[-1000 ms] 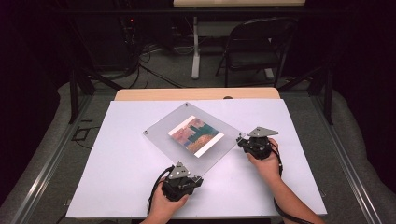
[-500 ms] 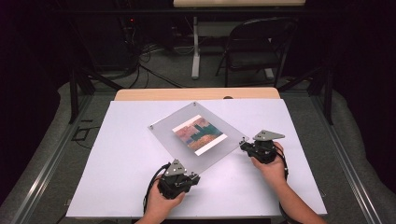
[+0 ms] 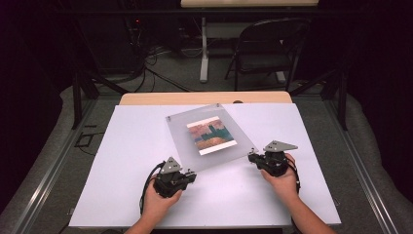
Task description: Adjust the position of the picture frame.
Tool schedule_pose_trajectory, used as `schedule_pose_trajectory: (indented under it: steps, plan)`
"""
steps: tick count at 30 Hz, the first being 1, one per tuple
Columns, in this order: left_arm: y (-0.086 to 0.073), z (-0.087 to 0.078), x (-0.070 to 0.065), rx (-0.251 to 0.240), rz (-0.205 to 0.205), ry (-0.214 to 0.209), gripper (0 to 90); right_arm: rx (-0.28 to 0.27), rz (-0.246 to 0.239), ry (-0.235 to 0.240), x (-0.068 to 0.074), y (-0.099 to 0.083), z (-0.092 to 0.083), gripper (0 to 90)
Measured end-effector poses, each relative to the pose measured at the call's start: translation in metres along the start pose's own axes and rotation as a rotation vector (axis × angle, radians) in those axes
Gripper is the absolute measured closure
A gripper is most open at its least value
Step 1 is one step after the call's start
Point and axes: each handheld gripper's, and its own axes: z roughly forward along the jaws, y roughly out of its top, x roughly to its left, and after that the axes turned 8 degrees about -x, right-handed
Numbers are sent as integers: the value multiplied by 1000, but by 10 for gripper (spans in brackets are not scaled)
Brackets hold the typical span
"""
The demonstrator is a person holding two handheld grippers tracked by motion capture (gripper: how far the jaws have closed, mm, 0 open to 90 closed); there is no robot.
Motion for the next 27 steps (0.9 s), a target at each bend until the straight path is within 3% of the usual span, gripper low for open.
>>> schedule_pose_trajectory:
  steps: [5, 14, 27]
  plan:
    - [2, -3, 16, -26, -28, 41, 850, 7, 12, 23, 9, -1, 0, 855]
    - [5, -6, 34, -46, -33, 89, 852, 13, 25, 63, 22, -3, 5, 853]
    - [5, 1, 40, -39, -30, 90, 852, 29, 25, 62, 22, -6, 7, 854]
